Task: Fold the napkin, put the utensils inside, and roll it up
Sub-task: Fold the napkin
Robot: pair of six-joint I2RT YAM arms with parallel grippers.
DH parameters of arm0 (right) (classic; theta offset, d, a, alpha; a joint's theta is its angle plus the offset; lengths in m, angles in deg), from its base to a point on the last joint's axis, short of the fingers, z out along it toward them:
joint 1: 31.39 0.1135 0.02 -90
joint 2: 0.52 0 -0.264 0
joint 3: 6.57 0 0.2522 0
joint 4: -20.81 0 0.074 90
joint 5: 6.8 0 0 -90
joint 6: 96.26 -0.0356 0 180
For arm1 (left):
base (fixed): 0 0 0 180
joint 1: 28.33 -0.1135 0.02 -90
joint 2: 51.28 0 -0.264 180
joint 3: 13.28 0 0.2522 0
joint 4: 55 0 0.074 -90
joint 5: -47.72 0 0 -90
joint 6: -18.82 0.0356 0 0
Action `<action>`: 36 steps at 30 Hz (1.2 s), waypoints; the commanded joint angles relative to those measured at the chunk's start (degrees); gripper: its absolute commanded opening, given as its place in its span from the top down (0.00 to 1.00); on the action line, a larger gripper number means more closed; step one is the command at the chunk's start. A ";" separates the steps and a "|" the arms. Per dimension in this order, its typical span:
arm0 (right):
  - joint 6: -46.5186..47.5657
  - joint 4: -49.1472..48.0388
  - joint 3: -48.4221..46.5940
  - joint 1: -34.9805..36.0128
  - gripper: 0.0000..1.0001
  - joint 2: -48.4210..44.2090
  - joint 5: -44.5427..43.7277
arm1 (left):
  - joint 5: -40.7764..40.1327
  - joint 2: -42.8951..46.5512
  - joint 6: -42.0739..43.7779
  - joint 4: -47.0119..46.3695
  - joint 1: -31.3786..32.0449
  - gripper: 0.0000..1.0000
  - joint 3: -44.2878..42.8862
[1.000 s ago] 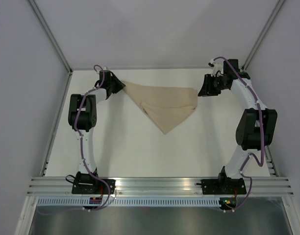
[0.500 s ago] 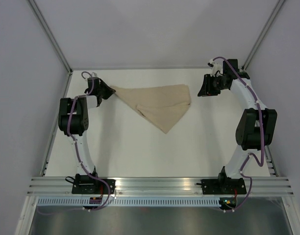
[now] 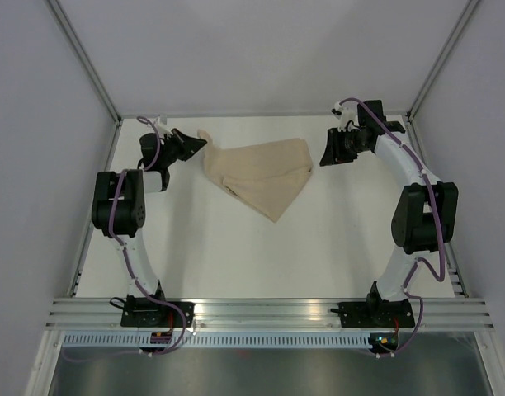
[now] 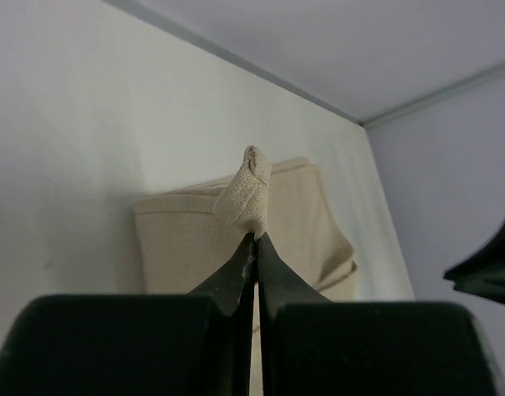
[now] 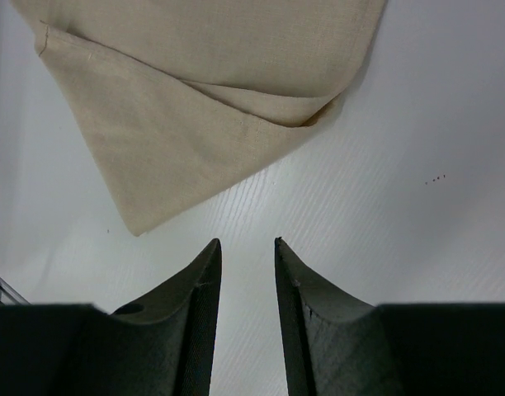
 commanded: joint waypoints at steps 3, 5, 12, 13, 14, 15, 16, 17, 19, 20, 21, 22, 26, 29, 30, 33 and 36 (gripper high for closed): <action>0.42 -0.07 -0.73 0.91 0.62 0.55 -1.10 | 17.86 -2.60 -3.37 -17.13 8.35 0.98 0.55; 0.42 0.02 -0.73 1.26 0.62 0.55 -1.28 | 20.68 -3.39 -2.23 -17.40 10.64 0.98 0.64; 0.59 0.02 -0.65 1.70 0.62 0.55 -1.54 | 24.73 -3.57 3.30 -14.76 16.19 0.98 3.27; 0.51 0.02 -0.73 1.87 0.62 0.55 -1.72 | 25.34 -3.40 3.92 -14.24 16.54 0.98 3.63; 0.51 0.02 -0.73 1.88 0.62 0.64 -1.80 | 25.61 -2.88 4.79 -13.36 16.72 0.98 3.89; 0.51 -0.07 -0.65 1.88 0.62 0.64 -1.89 | 25.78 -2.43 6.98 -11.35 17.24 0.98 4.59; 0.51 -0.07 -0.65 2.05 0.62 0.64 -2.07 | 25.70 -2.08 8.31 -9.51 17.51 0.98 4.77; 0.51 -0.07 -0.65 2.05 0.62 0.64 -2.07 | 25.78 -1.03 9.97 -7.49 17.86 0.98 4.86; 0.59 -0.16 -0.73 2.40 0.62 0.90 -2.24 | 24.82 -0.33 14.89 -0.81 19.00 0.98 4.60; 0.68 -0.16 -0.82 2.40 0.62 0.90 -2.42 | 24.38 -0.06 16.65 1.39 19.35 0.98 4.34; 0.60 -0.25 -0.82 2.66 0.62 0.90 -2.42 | 24.03 0.29 19.19 4.72 20.05 0.98 4.16; 0.60 -0.16 -0.82 2.67 0.62 0.99 -2.51 | 23.51 0.56 20.17 5.97 20.32 0.98 4.07; 0.60 -0.16 -0.82 3.10 0.62 1.16 -2.95 | 21.22 1.26 24.75 11.86 21.81 0.97 3.72; 0.68 -0.07 -0.82 3.37 0.62 1.25 -3.04 | 19.55 1.87 28.26 16.17 22.96 0.97 3.54; 0.68 -0.16 -0.82 3.46 0.62 1.25 -3.12 | 19.28 2.05 29.66 16.96 23.48 0.97 3.54; 0.77 -0.16 -0.82 3.72 0.62 1.25 -3.39 | 18.05 2.40 31.69 19.60 24.10 0.96 3.46; 0.68 -0.25 -0.82 3.90 0.62 1.34 -3.56 | 17.26 2.75 33.01 21.44 24.45 0.96 3.46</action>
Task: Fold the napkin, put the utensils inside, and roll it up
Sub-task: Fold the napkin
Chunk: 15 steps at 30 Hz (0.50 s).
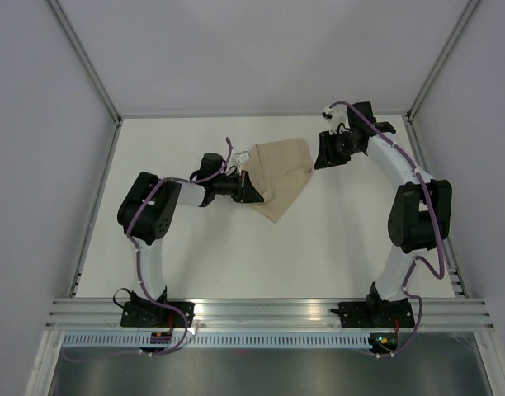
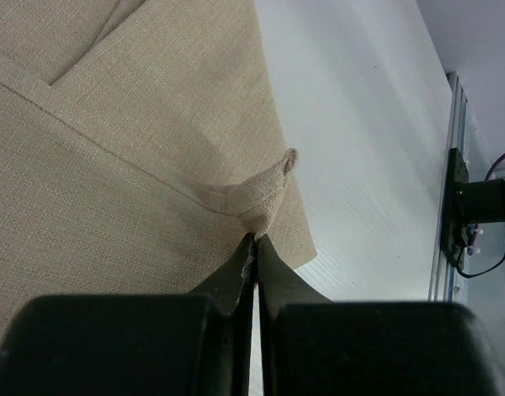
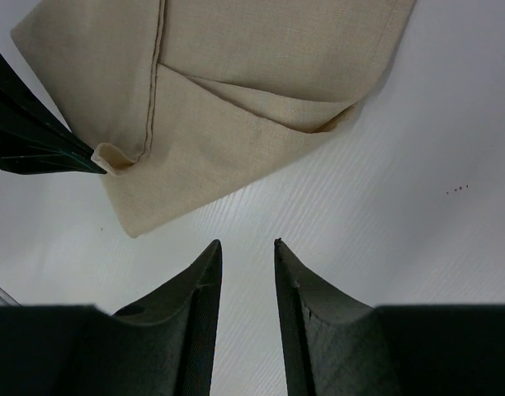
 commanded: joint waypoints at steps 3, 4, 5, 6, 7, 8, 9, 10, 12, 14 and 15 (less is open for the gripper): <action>0.09 -0.25 -0.82 0.77 0.62 0.40 -1.31 | -3.00 3.24 7.75 5.39 0.89 0.89 -1.00; 0.09 -0.25 -0.82 0.86 0.62 0.49 -1.40 | -3.44 3.24 8.11 5.74 0.98 0.86 -1.00; 0.09 -0.25 -0.82 0.95 0.62 0.58 -1.49 | -3.80 3.41 8.37 6.18 1.24 0.80 -1.09; 0.18 -0.25 -0.82 1.04 0.62 0.75 -1.58 | -4.06 3.41 9.07 6.88 1.33 0.78 -1.09; 0.18 -0.25 -0.82 1.12 0.62 0.84 -1.66 | -4.59 3.50 9.34 7.06 1.51 0.76 -1.09; 0.27 -0.33 -0.82 1.21 0.62 0.93 -1.84 | -4.85 3.68 9.60 7.41 1.68 0.70 -1.09; 0.27 -0.25 -0.82 1.39 0.62 1.02 -1.93 | -5.03 4.11 10.13 7.76 1.86 0.68 -1.09; 0.18 -0.33 -0.82 1.48 0.62 1.10 -2.02 | -5.64 4.29 10.48 8.12 1.95 0.67 -0.92; 0.27 -0.34 -0.82 1.74 0.62 1.28 -2.37 | -6.26 5.08 11.10 8.64 2.39 0.63 -1.00; 0.36 -0.25 -0.91 1.91 0.62 1.54 -2.63 | -6.44 5.61 11.01 8.73 2.74 0.61 -1.09; 0.44 -0.33 -0.91 2.09 0.62 1.54 -2.72 | -6.44 6.05 10.92 8.82 3.00 0.60 -1.27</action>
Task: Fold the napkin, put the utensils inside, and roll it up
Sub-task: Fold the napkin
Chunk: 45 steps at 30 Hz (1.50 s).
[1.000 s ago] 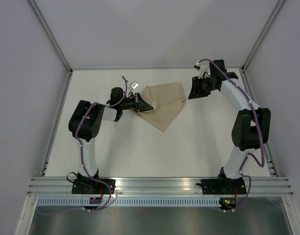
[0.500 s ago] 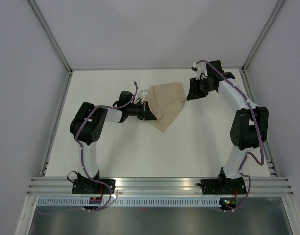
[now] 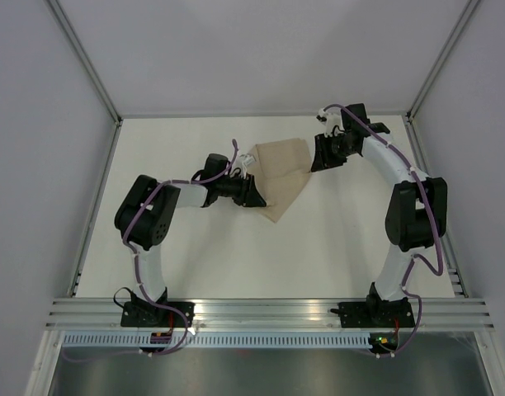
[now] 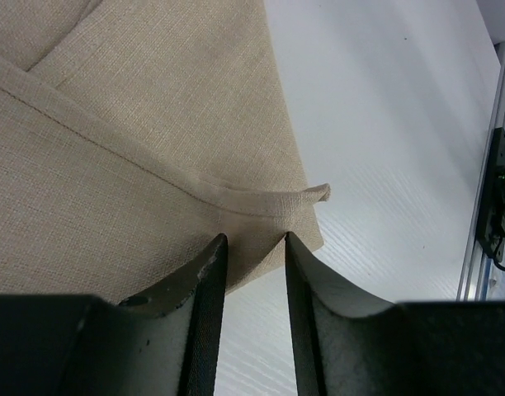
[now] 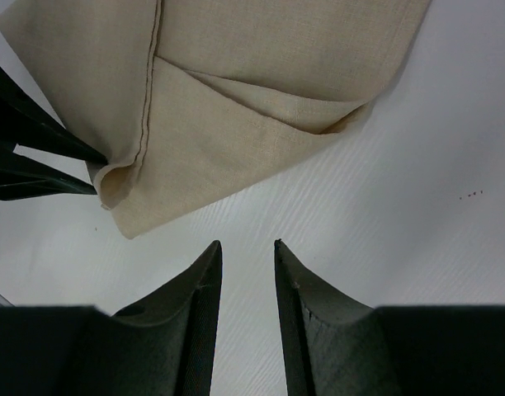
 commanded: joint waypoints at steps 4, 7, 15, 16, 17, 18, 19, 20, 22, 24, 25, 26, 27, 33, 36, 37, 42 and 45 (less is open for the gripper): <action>0.27 -0.23 -0.82 1.09 0.62 1.06 -2.02 | -1.46 3.89 4.04 2.09 2.18 0.60 -2.56; 0.36 -0.23 -0.73 1.35 0.62 1.24 -2.46 | -1.63 3.54 4.83 3.76 3.41 0.59 -3.97; -0.34 -0.31 0.23 1.79 0.63 3.96 -2.90 | -18.62 9.42 -0.35 1.13 2.97 0.59 -3.88; -0.52 -0.49 0.76 1.88 0.64 4.31 -3.34 | -21.90 9.95 -1.14 1.83 2.10 0.60 -5.01; -0.52 -0.66 1.20 1.88 0.64 4.58 -3.69 | -24.72 11.09 -1.41 2.70 1.57 0.60 -5.55; -0.61 -0.84 1.64 1.97 0.64 4.58 -4.04 | -29.10 11.53 -1.76 3.50 1.13 0.60 -5.90; -0.61 -1.45 2.68 2.05 0.64 4.58 -5.00 | -31.05 12.06 -2.72 3.68 0.08 0.59 -6.43; -0.70 -1.80 3.30 2.23 0.64 4.58 -5.71 | -33.33 12.24 -3.16 4.55 -0.45 0.59 -7.13; -0.61 -2.33 5.14 2.84 0.64 4.58 -7.20 | -38.79 11.63 -3.95 7.45 -2.20 0.60 -9.23; -0.96 -3.12 6.29 3.37 0.66 5.11 -8.44 | -44.65 9.01 -4.48 12.09 -3.18 0.64 -11.34; -1.05 -3.39 7.34 3.63 0.66 5.28 -8.70 | -45.39 8.03 -4.75 13.42 -4.31 0.69 -12.48; -1.48 -4.00 7.79 3.90 0.66 5.81 -8.88 | -45.66 6.63 -4.92 14.48 -4.93 0.71 -14.50; -1.66 -4.35 8.14 4.08 0.68 6.07 -9.40 | -47.14 4.70 -5.27 15.71 -5.37 0.74 -15.39; -2.81 -6.03 8.23 5.31 0.70 9.32 -11.69 | -48.22 -0.23 -6.16 18.45 -7.05 0.82 -17.50; -2.81 -6.12 7.71 5.92 0.69 10.55 -12.83 | -47.16 -2.35 -6.51 18.36 -7.14 0.85 -17.59; -2.72 -6.20 7.18 6.18 0.70 10.99 -13.36 | -45.24 -2.78 -6.94 18.01 -7.05 0.86 -17.07; -2.63 -5.76 4.37 6.71 0.70 13.89 -14.50 | -42.76 -2.44 -10.02 14.23 -7.05 0.89 -13.65; -2.37 -5.15 2.26 6.89 0.70 15.48 -14.77 | -41.80 -1.03 -11.95 13.00 -6.87 0.89 -10.66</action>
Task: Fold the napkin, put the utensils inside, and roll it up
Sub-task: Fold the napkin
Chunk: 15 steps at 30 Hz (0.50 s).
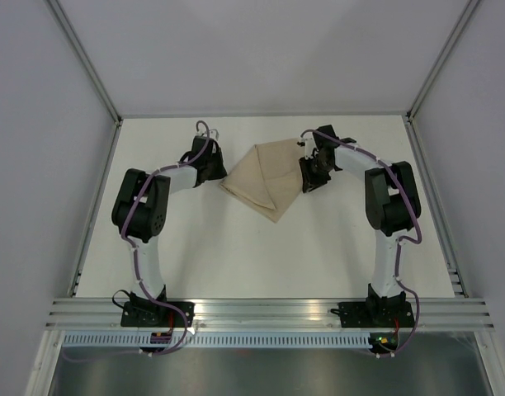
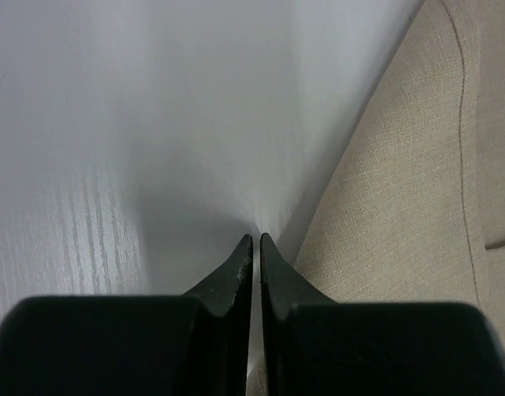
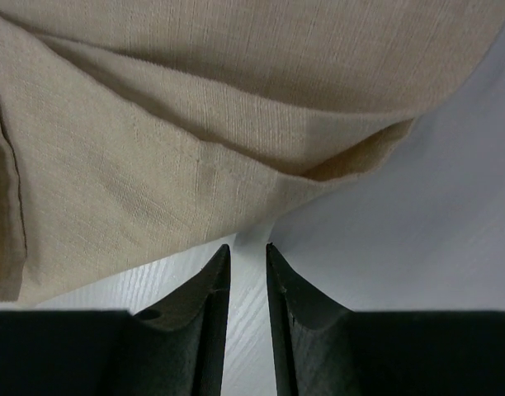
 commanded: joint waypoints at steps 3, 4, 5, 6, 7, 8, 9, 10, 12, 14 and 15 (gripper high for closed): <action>-0.68 1.00 -4.61 0.44 0.70 5.04 -4.32 | 3.61 3.04 -5.32 -2.37 0.41 0.90 4.96; -0.51 1.52 -6.10 0.44 0.70 5.91 -4.50 | 3.61 3.74 -6.02 -2.98 0.58 0.90 6.36; -0.42 1.70 -6.90 0.53 0.70 6.35 -4.58 | 3.87 4.09 -6.28 -3.34 0.67 0.91 6.98; -0.42 1.96 -7.60 0.53 0.70 6.88 -4.93 | 4.22 4.44 -6.46 -3.69 0.84 0.91 7.60; -0.24 2.31 -9.00 0.53 0.70 7.84 -5.02 | 4.22 5.23 -6.72 -4.04 1.19 0.91 8.74; -0.24 2.58 -9.71 0.62 0.70 8.37 -5.03 | 4.05 5.50 -6.90 -4.13 1.46 0.91 9.27; -0.07 2.84 -11.11 0.70 0.70 8.81 -5.20 | 3.87 5.94 -7.08 -4.31 1.64 0.91 9.89; 0.02 3.19 -11.74 0.71 0.70 9.69 -5.29 | 3.96 6.72 -7.60 -4.92 1.99 0.92 11.20; 0.37 3.46 -13.40 0.79 0.69 10.83 -5.90 | 3.70 7.52 -8.57 -5.45 2.51 0.92 13.13; 0.55 3.81 -14.46 0.88 0.70 11.80 -6.34 | 3.96 8.14 -9.10 -6.33 3.04 0.92 14.11; 0.98 3.90 -15.51 0.88 0.69 12.16 -6.52 | 3.79 8.31 -9.71 -6.33 3.65 0.92 14.81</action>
